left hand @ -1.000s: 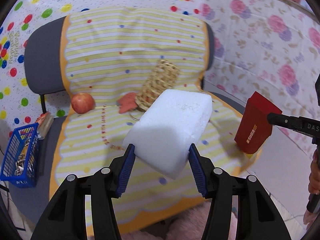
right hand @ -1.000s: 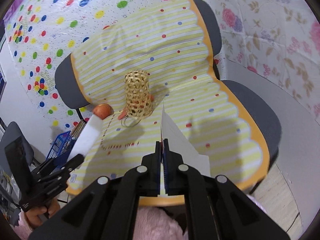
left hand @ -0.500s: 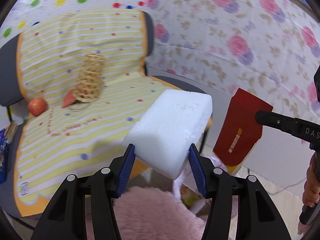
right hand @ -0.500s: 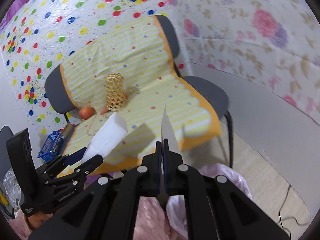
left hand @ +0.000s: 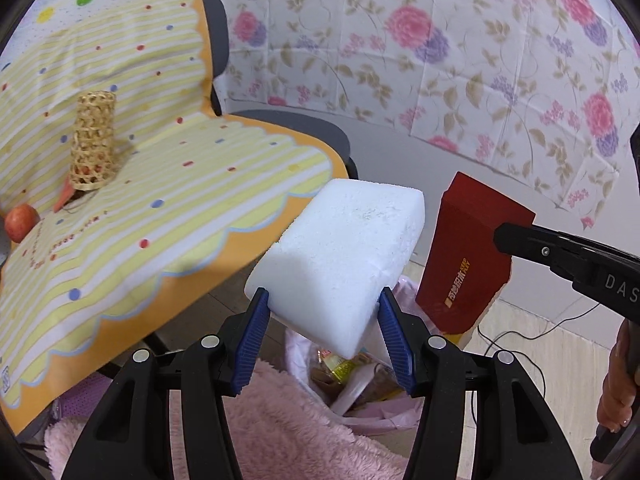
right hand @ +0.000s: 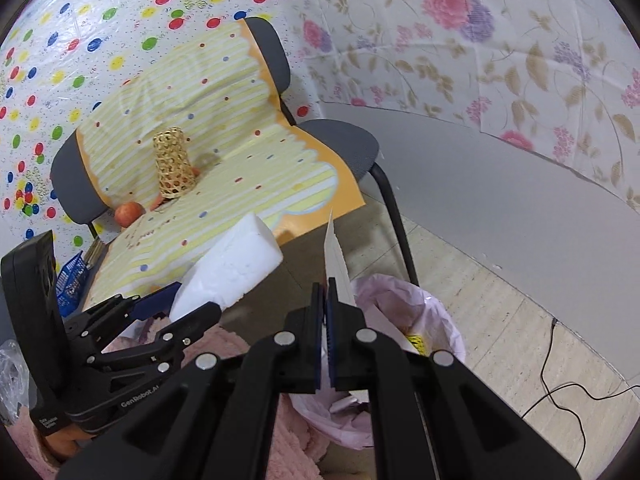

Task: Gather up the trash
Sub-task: 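Carry the foam block and paper strip over the pink-lined bin, then open both tools over the bin to drop foam block and paper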

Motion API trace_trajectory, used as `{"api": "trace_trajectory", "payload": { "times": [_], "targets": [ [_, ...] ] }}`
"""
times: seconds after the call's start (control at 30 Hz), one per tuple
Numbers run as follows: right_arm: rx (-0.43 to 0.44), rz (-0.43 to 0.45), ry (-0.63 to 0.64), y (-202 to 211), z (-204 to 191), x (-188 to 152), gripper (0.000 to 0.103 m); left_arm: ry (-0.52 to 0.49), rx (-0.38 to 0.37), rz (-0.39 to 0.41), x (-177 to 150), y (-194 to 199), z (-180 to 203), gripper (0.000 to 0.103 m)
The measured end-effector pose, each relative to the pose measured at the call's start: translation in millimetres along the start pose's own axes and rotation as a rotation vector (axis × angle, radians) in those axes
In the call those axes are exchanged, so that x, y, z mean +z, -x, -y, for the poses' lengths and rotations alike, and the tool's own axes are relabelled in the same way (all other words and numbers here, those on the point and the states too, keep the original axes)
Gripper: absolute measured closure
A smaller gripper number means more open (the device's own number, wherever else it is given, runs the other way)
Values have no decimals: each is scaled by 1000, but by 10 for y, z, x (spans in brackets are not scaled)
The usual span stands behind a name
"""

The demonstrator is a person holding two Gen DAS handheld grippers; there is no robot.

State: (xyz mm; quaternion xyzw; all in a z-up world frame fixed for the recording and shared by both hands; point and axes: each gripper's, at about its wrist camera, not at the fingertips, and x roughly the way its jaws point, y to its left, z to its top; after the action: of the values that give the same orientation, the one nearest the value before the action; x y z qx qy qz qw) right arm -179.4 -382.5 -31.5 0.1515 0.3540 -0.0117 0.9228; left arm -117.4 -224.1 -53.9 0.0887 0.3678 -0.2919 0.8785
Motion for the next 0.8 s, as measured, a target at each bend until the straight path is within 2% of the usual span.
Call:
{"api": "trace_trajectory", "payload": {
  "times": [0.33,0.4,0.47,0.5,0.53,0.6,0.63,0.8],
  "targets": [
    [-12,9,-9,-171,202,50,100,-21,-24,-61,130,-422,106,40],
    [-14,1,-17,-244,245,49,100,-22,-30,-76,134,-489,112,31],
    [-14,-9,-23,-324,286,38,100,-15,-39,-85,137,-536,94,16],
    [-11,-20,-26,-372,309,30,100,-8,-46,-90,134,-547,75,16],
    [-18,-23,-30,-398,318,24,97,-1,-43,-96,132,-553,48,16],
    [-27,-38,-43,-449,343,9,83,13,-28,-98,127,-547,-19,16],
    [-27,-43,-46,-453,343,5,71,22,-21,-95,129,-529,-63,16],
    [-42,-22,-13,-331,256,63,69,88,47,-53,97,-306,-376,16]
  ]
}}
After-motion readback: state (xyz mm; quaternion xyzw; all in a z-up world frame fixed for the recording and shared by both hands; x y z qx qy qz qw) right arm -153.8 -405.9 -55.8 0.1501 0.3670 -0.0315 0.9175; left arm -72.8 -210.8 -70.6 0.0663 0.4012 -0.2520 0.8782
